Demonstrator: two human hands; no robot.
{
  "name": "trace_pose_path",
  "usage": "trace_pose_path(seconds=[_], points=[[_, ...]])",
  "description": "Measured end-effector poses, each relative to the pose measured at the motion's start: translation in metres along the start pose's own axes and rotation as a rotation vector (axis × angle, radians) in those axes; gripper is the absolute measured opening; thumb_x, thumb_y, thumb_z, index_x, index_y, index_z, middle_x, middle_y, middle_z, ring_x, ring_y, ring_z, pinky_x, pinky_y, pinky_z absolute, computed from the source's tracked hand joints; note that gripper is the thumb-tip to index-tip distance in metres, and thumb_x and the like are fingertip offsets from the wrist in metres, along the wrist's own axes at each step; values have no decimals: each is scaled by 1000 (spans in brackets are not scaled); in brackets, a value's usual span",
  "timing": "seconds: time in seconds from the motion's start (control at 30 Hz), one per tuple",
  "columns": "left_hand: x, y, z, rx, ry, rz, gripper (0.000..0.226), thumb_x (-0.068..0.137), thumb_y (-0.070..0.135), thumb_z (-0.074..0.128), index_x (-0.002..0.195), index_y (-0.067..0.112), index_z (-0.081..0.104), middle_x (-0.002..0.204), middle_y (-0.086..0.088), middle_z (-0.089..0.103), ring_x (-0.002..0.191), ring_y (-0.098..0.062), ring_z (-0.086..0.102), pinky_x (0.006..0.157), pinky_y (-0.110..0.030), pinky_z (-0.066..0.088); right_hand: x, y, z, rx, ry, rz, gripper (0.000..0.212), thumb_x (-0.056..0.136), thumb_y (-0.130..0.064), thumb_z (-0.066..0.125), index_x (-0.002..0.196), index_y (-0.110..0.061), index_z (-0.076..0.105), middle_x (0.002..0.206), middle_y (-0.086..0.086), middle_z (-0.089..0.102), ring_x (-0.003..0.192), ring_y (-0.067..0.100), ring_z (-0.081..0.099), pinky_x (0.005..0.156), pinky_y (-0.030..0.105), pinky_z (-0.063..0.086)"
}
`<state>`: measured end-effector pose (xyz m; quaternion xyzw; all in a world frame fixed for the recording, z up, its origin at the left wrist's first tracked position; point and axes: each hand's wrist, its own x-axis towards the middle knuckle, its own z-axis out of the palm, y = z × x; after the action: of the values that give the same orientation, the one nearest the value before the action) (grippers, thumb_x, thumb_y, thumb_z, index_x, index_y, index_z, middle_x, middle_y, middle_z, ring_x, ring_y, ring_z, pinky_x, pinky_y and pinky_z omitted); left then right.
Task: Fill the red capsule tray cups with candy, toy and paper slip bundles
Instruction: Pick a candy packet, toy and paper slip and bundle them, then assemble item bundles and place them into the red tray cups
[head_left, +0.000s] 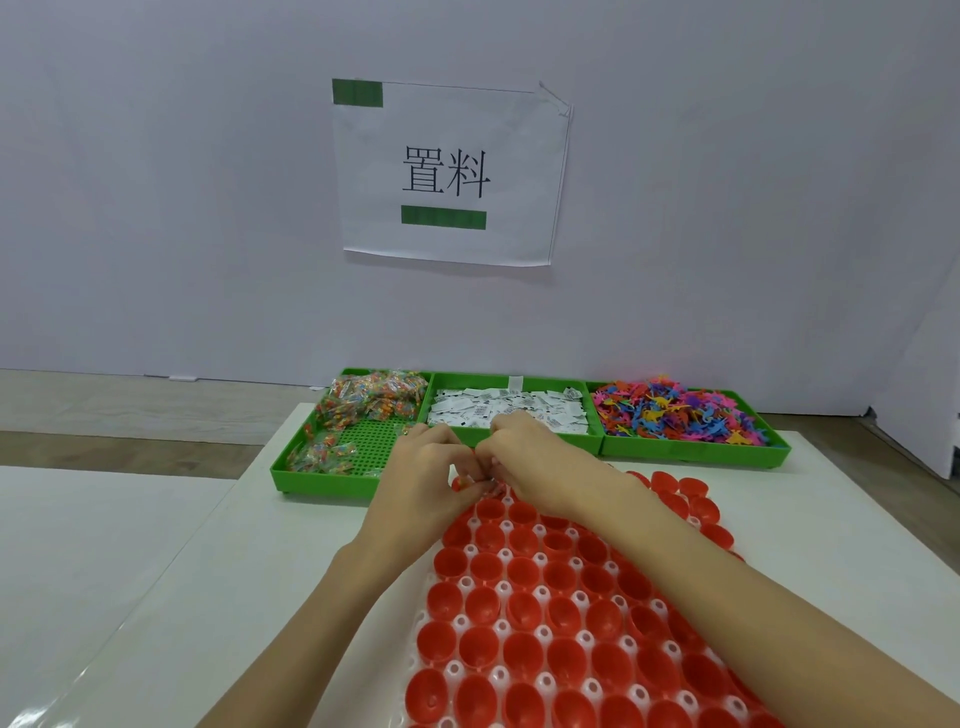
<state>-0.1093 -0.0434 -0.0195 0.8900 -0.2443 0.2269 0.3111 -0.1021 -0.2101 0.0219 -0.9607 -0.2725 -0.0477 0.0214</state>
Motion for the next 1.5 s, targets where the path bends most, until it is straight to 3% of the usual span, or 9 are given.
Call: trace_pose_path(seconds=[0.2, 0.37, 0.47, 0.63, 0.77, 0.97, 1.1, 1.27, 1.5], points=[[-1, 0, 4, 52, 10, 3, 12, 78, 32, 86, 80, 24, 78, 79, 9, 60, 83, -14, 45, 77, -27, 34, 3, 3, -10, 232, -36, 95, 28, 100, -6, 55, 114, -14, 77, 105, 5, 72, 103, 20, 65, 82, 22, 43], [2, -5, -3, -4, -30, -18, 5, 84, 31, 82, 88, 28, 80, 83, 14, 63, 84, -10, 49, 74, -14, 31, -6, 9, -14, 294, 2, 127, 31, 104, -8, 49, 123, -15, 73, 124, 4, 70, 113, 17, 65, 93, 22, 48], [4, -12, -10, -60, -16, -54, 7, 85, 24, 81, 90, 29, 81, 84, 20, 63, 83, -4, 53, 69, -13, 35, -11, 12, -14, 325, 33, 132, 27, 103, -12, 55, 123, -17, 71, 117, 5, 71, 104, 15, 66, 86, 19, 49], [9, -30, -26, -93, 223, -139, 13, 88, 13, 78, 97, 22, 79, 87, 14, 66, 76, -1, 57, 67, -7, 41, -29, 14, -16, 385, 94, 122, 24, 102, -17, 58, 122, -23, 70, 108, -6, 69, 88, -1, 59, 69, 5, 42], [8, -56, -41, -24, 331, -267, 12, 91, 12, 74, 101, 16, 77, 92, 5, 65, 80, -14, 59, 72, -23, 43, -68, 35, -24, 454, 222, 196, 21, 101, -20, 59, 110, -33, 74, 100, -23, 67, 89, -8, 61, 74, 4, 44], [3, -92, -47, 171, 89, -432, 29, 92, 17, 73, 119, 6, 73, 114, -12, 71, 101, -29, 65, 87, -37, 48, -145, 77, -17, 585, 474, 411, 29, 98, -13, 62, 95, -39, 75, 87, -18, 74, 84, 1, 68, 71, 23, 54], [6, -96, -44, 194, -16, -421, 23, 93, 22, 74, 113, 11, 76, 108, -6, 76, 87, -18, 63, 80, -30, 49, -170, 90, -4, 661, 559, 508, 31, 98, -9, 60, 94, -36, 76, 79, -8, 74, 78, 4, 69, 76, 37, 57], [27, -93, -44, 283, -110, -285, 20, 91, 22, 75, 110, 14, 76, 106, -1, 75, 79, -13, 58, 74, -25, 43, -172, 90, 3, 702, 587, 527, 33, 99, -6, 60, 92, -35, 75, 78, -6, 74, 78, 4, 68, 76, 32, 55], [46, -97, -28, 437, -171, -58, 44, 97, 16, 67, 140, 12, 58, 145, -5, 55, 134, -26, 51, 110, -40, 46, -172, 84, 9, 717, 552, 544, 32, 98, -7, 61, 90, -34, 76, 77, -10, 74, 76, 6, 68, 74, 37, 57]])
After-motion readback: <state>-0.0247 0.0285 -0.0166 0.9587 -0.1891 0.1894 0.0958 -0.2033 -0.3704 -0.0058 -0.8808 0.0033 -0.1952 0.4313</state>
